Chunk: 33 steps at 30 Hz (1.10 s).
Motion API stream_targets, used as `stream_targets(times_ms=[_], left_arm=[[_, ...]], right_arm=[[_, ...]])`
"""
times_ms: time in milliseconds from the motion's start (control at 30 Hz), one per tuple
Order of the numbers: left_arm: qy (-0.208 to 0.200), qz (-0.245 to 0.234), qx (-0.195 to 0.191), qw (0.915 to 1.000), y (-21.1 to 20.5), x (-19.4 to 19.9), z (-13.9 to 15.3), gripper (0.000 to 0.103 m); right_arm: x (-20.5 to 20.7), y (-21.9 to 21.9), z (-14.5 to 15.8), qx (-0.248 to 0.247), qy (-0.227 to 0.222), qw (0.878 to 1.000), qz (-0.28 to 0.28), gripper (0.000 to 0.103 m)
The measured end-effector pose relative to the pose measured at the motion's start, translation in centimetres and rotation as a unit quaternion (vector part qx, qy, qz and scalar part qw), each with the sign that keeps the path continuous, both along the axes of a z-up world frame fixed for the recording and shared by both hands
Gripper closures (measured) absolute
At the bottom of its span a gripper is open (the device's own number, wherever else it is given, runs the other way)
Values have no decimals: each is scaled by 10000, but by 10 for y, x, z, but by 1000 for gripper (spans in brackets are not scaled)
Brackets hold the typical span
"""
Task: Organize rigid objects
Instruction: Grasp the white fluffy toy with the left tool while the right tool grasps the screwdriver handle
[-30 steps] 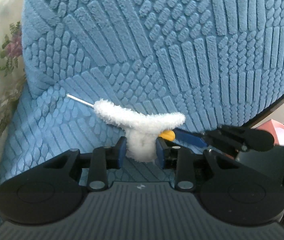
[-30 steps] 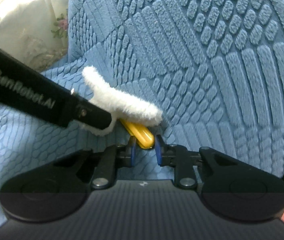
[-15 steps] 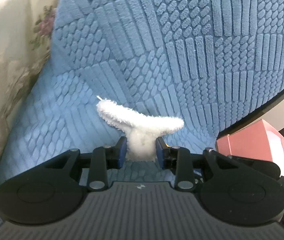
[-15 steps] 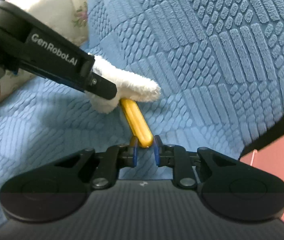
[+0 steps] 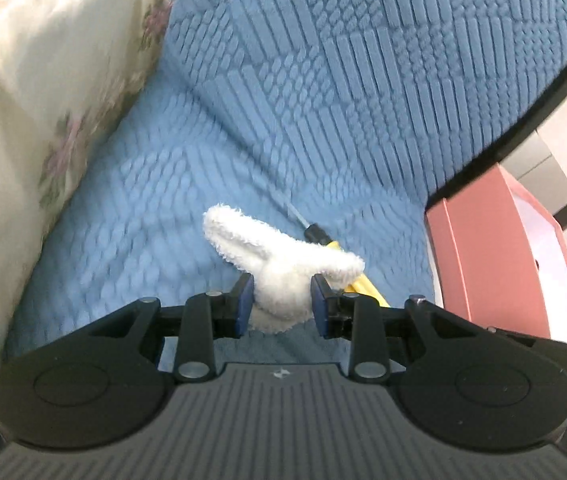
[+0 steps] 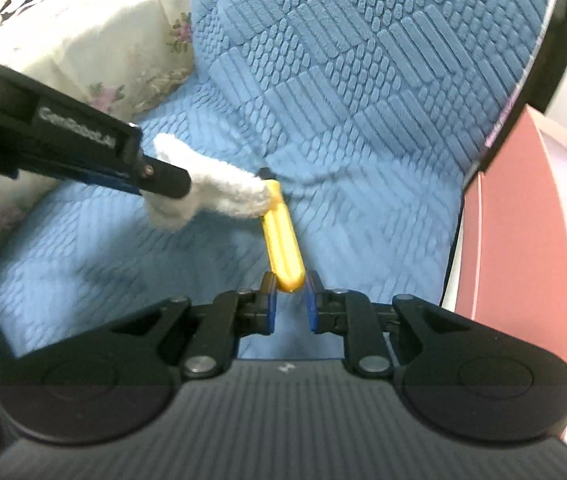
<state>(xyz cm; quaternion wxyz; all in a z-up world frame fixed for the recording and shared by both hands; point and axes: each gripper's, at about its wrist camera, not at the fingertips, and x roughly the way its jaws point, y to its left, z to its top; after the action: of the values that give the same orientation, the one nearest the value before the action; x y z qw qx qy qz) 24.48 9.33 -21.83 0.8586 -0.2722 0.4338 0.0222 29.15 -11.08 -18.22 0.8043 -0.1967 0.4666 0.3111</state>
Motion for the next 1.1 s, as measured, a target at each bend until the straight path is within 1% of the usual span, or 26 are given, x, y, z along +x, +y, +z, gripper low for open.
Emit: stream_targets(times_ms=[33, 67, 133, 200, 333, 367, 467, 500, 533, 567, 600, 633, 667, 867, 967, 1100], left_arm=[[17, 13, -19, 10000, -2, -6, -1, 67], [24, 21, -17, 10000, -5, -11, -1, 68], [37, 66, 24, 10000, -9, -20, -2, 70], [44, 110, 67, 9999, -14, -30, -2, 70], [61, 140, 265, 9995, -26, -46, 0, 70], [76, 175, 221, 9996, -26, -50, -1, 70], [168, 258, 82, 9995, -26, -55, -5, 70], [172, 261, 107, 9995, -27, -56, -5, 70], [166, 255, 128, 9995, -27, -56, -4, 70], [160, 267, 144, 9994, -26, -57, -4, 70], [165, 284, 156, 9993, -26, -58, -3, 70], [196, 299, 171, 9992, -26, -59, -3, 70], [232, 306, 185, 9991, -27, -59, -4, 70], [218, 250, 232, 9992, -35, -66, -4, 69], [193, 195, 242, 9993, -38, -68, -5, 69], [255, 156, 267, 9992, -40, -67, -7, 69]], right_arm=[[-6, -2, 0, -12, 7, 10000, -39, 93], [-12, -4, -1, -29, 22, 10000, -79, 94], [-24, -7, -4, -81, 45, 9999, -123, 94], [-37, -9, -5, -111, 15, 9999, -77, 94], [-49, -14, -4, 14, -21, 10000, -81, 94], [-48, -14, -3, 47, -50, 9999, -104, 94], [-35, -15, 2, 377, -132, 9987, -329, 91], [-29, -16, 3, 507, -85, 9979, -390, 89], [-21, -16, 3, 678, -22, 9964, -504, 85], [-15, -17, 3, 833, 44, 9947, -608, 79], [-9, -17, 2, 961, 118, 9929, -687, 63], [-4, -16, 0, 1019, 150, 9919, -746, 54], [-1, -15, -2, 1034, 155, 9915, -779, 54], [16, -2, -18, 980, 267, 9919, -758, 56], [18, 3, -28, 824, 329, 9934, -732, 60], [18, 7, -36, 683, 383, 9945, -696, 79]])
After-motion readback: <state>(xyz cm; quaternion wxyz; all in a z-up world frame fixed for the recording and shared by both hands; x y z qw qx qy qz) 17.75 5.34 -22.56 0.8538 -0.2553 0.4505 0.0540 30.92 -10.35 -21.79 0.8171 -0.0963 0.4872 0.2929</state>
